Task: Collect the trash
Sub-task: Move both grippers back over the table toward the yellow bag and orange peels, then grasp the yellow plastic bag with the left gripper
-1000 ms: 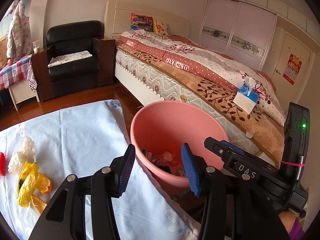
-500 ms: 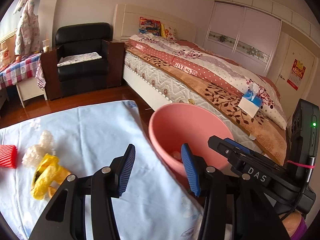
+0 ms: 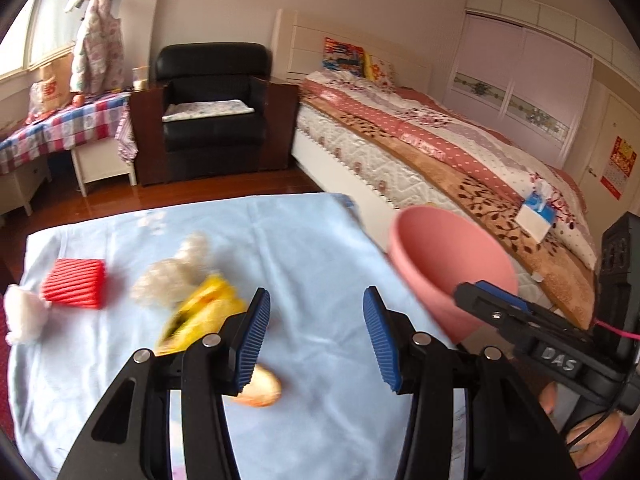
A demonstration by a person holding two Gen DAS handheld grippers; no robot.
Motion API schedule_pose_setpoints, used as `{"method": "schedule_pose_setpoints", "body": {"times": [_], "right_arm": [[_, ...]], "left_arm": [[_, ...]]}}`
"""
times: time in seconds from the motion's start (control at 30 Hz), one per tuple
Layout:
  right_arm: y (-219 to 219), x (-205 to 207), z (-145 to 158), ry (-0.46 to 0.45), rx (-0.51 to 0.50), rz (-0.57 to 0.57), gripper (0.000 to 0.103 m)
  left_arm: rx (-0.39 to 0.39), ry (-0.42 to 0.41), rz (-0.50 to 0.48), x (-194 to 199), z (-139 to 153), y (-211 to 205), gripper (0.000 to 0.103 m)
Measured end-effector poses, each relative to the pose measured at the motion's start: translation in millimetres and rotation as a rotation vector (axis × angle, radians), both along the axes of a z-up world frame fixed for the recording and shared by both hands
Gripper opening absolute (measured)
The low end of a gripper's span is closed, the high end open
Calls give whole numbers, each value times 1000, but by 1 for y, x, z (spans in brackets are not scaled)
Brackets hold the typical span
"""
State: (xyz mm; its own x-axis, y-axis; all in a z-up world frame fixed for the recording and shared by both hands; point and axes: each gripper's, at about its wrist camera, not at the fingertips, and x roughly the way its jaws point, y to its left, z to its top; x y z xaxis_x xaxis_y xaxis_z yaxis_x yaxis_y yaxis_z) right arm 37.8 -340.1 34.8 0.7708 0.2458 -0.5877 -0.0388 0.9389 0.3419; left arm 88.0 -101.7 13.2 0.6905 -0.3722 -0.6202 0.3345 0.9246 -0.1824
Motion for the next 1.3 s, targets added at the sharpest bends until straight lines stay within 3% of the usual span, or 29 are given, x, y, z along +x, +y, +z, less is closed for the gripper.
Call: {"method": "schedule_pose_setpoints", "body": {"times": [0.3, 0.43, 0.67, 0.9, 1.2, 1.3], "right_arm": [[39, -2, -1, 0, -5, 131, 45], [50, 0, -5, 12, -1, 175, 45], [66, 1, -12, 43, 1, 228, 45], [73, 3, -18, 62, 12, 259, 45], [88, 8, -27, 101, 43, 324, 45], [93, 11, -31, 119, 49, 340, 45]], "left_arm": [[28, 3, 131, 2, -12, 80, 55], [37, 62, 96, 5, -29, 102, 57], [80, 109, 27, 18, -55, 89, 58], [103, 133, 20, 36, -67, 75, 56], [88, 170, 24, 43, -75, 81, 17], [77, 148, 25, 36, -69, 86, 12]]}}
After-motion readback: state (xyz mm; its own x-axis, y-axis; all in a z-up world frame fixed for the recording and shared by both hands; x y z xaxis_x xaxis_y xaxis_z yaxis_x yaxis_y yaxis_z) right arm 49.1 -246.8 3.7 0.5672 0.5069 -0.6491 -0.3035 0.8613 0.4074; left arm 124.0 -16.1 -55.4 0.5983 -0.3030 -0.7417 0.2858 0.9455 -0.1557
